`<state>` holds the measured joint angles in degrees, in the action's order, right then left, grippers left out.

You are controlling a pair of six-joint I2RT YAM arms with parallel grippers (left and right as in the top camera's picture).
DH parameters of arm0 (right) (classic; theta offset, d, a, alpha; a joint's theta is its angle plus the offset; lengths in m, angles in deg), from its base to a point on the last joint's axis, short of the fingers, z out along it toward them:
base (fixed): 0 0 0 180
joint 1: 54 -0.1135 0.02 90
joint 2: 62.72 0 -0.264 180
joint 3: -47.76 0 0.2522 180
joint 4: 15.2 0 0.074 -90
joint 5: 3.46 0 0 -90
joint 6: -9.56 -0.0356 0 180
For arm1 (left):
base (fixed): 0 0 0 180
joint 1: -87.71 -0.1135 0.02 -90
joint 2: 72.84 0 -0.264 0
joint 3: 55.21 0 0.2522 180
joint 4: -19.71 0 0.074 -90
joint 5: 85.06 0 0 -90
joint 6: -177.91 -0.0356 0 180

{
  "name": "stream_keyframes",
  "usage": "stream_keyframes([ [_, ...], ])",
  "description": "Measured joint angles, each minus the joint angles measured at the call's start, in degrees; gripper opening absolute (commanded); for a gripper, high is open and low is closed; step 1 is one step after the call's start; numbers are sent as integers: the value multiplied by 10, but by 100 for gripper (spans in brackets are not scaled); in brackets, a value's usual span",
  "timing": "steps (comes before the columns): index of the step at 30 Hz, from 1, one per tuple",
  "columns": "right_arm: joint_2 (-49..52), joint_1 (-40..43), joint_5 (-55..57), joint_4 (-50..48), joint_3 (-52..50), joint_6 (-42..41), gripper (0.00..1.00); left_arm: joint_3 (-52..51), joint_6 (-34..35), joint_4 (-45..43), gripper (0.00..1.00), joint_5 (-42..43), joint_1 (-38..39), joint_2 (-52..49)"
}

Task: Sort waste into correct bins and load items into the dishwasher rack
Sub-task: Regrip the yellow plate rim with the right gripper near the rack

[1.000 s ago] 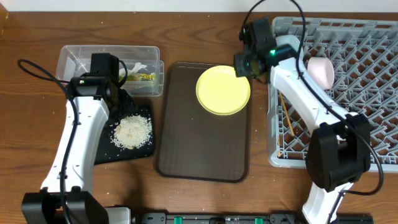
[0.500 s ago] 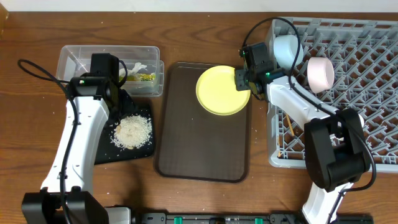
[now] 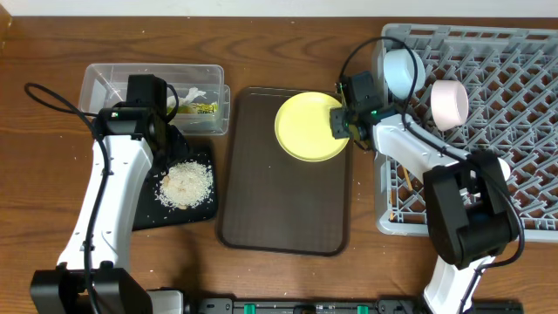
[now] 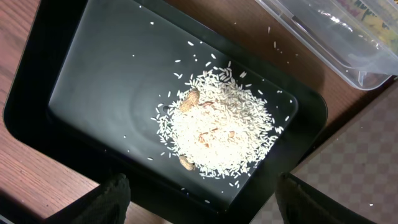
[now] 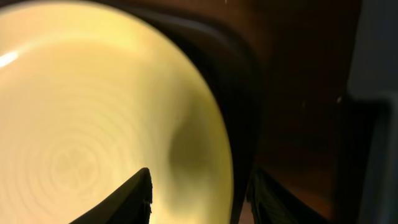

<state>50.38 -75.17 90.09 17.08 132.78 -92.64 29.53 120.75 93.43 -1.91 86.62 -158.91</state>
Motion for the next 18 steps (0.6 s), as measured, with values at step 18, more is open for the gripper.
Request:
stream_keyframes([
  [18, 0, -34, -22, 22, -7, -6, 30, 0, 0, 1, 77, 0, 0, 0],
])
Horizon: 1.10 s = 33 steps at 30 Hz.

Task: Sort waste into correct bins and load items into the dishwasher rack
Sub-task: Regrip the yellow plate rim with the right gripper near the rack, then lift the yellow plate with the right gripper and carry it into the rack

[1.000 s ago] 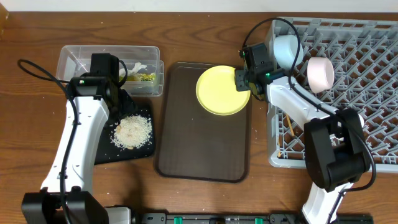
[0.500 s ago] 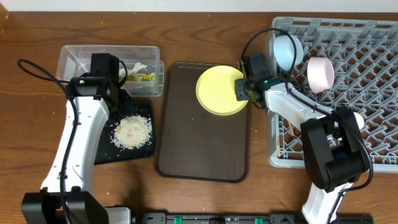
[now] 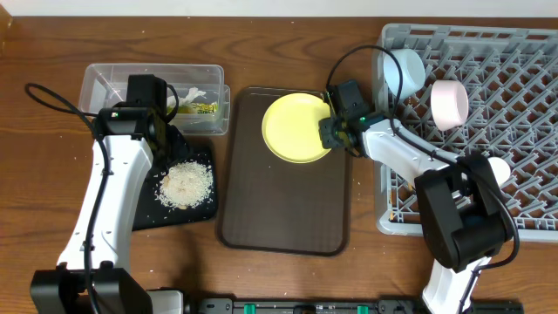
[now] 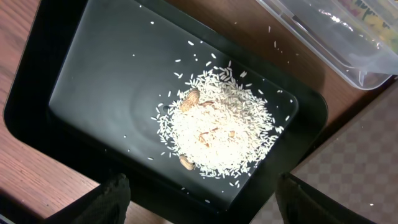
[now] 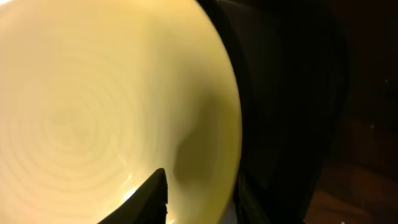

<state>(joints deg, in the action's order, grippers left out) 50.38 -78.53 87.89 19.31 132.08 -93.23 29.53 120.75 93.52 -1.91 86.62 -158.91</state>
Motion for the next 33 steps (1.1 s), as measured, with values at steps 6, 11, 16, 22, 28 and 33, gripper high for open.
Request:
stream_keyframes([
  [6, 0, 0, -2, 16, -15, -30, 23, 0, 0, 0, 77, 0, 0, 0],
  [11, -2, 0, -6, 15, -18, -61, 2, 0, 0, 0, 77, 0, 0, 0],
  [16, -9, 0, -10, 18, -17, -76, 1, 0, 0, 0, 77, 0, 0, 0],
  [22, -44, 5, -13, 41, -16, -56, 1, 0, 0, 0, 77, 0, 0, 0],
  [28, -173, 31, 15, 67, -1, 4, 1, 0, 0, 0, 77, 0, 0, 0],
  [33, -297, 84, 51, 99, 9, 58, 1, 0, 0, 0, 77, 0, 0, 0],
])
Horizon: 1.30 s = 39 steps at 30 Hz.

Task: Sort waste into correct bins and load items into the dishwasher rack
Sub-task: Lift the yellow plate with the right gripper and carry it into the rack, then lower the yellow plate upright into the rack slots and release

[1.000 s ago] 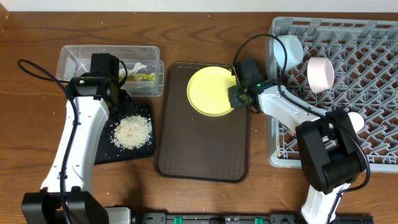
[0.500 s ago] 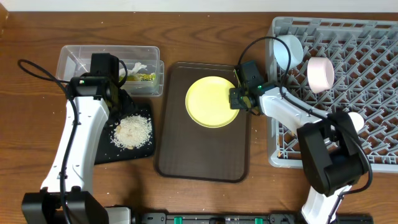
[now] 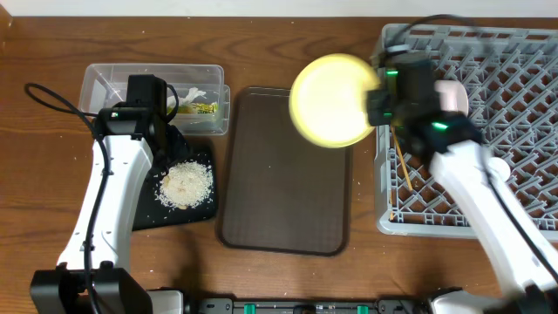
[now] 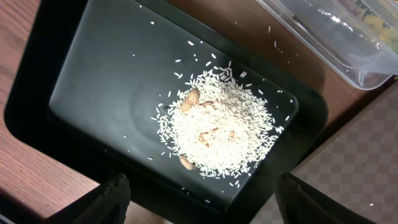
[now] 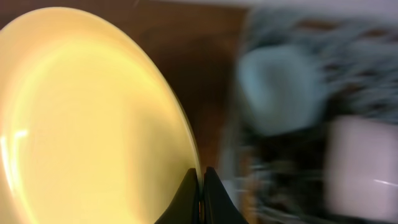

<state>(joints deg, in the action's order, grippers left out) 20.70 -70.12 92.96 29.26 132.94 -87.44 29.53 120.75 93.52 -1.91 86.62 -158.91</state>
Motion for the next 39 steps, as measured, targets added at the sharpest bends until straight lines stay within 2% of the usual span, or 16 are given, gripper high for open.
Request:
stream_keyframes([
  [8, -107, 108, 70, 47, 0, 97, 1, 0, 0, -1, 77, 0, 0, 0],
  [14, -108, 158, 175, 68, 0, 183, 1, 0, 0, -1, 77, 0, 0, 0],
  [20, -78, 168, 262, 108, 1, 226, 1, 0, 0, 0, 77, 0, 0, 0],
  [27, -5, 160, 285, 163, 1, 217, 1, 0, 0, -1, 77, 0, 0, 0],
  [32, 7, 138, 302, 156, 2, 181, 1, 0, 0, -1, 77, 0, 0, 0],
  [37, 8, 109, 267, 128, 2, 140, 2, 0, 0, -1, 77, 0, 0, 0],
  [39, 8, 102, 242, 114, 2, 131, 17, 0, 0, -1, 77, 0, 0, 0],
])
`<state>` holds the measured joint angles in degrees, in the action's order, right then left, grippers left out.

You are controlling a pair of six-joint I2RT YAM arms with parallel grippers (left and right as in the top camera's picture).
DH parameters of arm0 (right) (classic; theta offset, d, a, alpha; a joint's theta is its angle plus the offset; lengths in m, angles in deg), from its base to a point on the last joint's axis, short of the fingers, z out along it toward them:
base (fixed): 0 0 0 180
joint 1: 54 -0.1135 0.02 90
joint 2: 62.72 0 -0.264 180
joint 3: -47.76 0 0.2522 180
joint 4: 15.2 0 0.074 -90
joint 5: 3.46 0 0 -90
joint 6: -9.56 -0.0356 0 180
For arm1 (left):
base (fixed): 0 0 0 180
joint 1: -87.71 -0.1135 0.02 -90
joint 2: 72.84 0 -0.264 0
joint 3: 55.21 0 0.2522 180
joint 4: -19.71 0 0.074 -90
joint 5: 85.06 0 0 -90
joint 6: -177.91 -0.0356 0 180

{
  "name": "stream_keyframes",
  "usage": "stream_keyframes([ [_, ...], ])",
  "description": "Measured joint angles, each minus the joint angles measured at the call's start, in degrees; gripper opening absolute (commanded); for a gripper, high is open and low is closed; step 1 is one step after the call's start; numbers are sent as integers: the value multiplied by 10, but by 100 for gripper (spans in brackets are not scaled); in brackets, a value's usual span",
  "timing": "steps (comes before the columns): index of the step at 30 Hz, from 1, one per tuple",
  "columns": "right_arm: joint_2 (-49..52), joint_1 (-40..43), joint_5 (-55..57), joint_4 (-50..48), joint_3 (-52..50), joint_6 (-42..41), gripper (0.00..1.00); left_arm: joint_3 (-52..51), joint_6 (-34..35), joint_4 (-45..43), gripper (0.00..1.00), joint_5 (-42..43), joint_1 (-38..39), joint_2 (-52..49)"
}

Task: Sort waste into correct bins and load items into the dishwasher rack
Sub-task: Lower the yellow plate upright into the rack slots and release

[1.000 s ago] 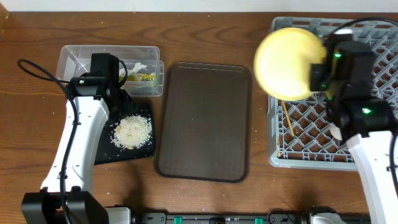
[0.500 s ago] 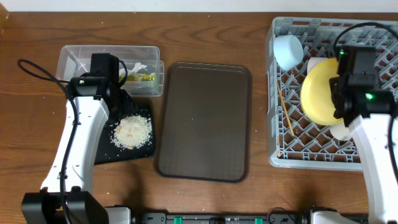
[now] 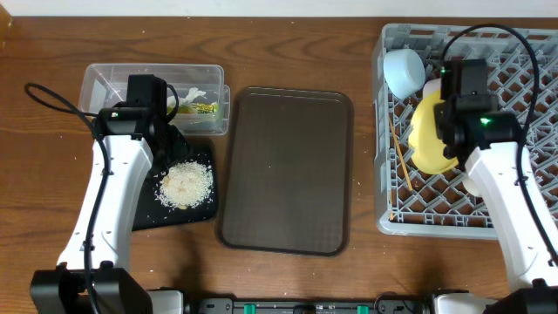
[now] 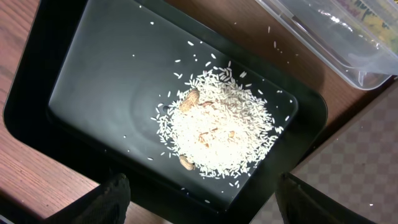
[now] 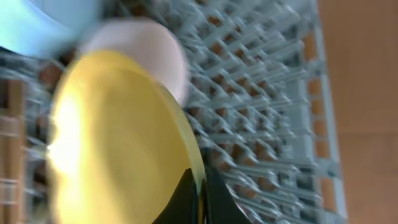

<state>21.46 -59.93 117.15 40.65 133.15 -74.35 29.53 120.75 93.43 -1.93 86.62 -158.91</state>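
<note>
My right gripper (image 5: 200, 186) is shut on the rim of the yellow plate (image 3: 427, 135), which stands on edge over the left part of the grey dishwasher rack (image 3: 523, 209); the plate (image 5: 118, 143) fills the right wrist view. A pale blue cup (image 3: 404, 71) sits in the rack's far left corner, and a pink cup (image 5: 152, 53) shows behind the plate. My left gripper (image 4: 199, 199) stands open above the black tray (image 4: 74, 74) holding rice (image 4: 217, 134) and peanuts.
A clear plastic bin (image 3: 153, 87) with wrappers stands at the back left. The dark brown serving tray (image 3: 286, 170) lies in the middle. A wooden chopstick (image 3: 399, 161) lies in the rack's left side.
My right gripper has moved right with the yellow plate, from above the brown tray's far right corner to over the rack, and the plate now stands on edge. The left arm is unchanged.
My right gripper was open around the plate's rim on the brown tray. Then it had pushed in closer on the rim. Then it was shut on the plate, lifted beside the rack. Now the plate is on edge over the rack. The left arm stayed still.
</note>
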Motion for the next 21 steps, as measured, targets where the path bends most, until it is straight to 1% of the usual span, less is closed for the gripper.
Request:
stream_keyframes([
  [1, 0, -5, -21, -8, 0, -8, 24, 0, 0, 0, 77, 0, 0, 0],
  [3, 0, -12, -69, -22, 0, -14, 31, 0, 0, 0, 77, 0, 0, 0],
  [4, 0, -17, -87, -23, 0, -19, 37, 0, 0, 0, 77, 0, 0, 0],
  [6, 0, -20, -118, -23, 0, -29, 43, 0, 0, 0, 77, 0, 0, 0],
  [7, 0, -21, -128, -24, 0, -35, 48, 0, 0, 0, 84, 0, 0, 0],
  [8, -1, -22, -136, -24, 0, -43, 52, 0, -1, 1, 86, 0, 0, 0],
  [10, -5, -22, -159, -25, 0, -58, 57, 0, 1, 1, 88, 0, 0, 0],
  [12, -14, -20, -185, -26, 0, -70, 60, 0, 2, 2, 89, 0, 0, 0],
  [14, -26, -14, -222, -28, 0, -78, 65, 0, 2, 2, 90, 0, 0, 0],
  [18, -56, 12, -303, -24, 0, -87, 68, 0, 2, 3, 90, 0, 0, 0],
  [20, -64, 19, -327, -9, 0, -90, 75, 0, 2, 3, 90, 0, 0, 0],
  [21, -65, 22, -338, 3, 0, -93, 77, 0, 2, 3, 90, 0, 0, 0],
])
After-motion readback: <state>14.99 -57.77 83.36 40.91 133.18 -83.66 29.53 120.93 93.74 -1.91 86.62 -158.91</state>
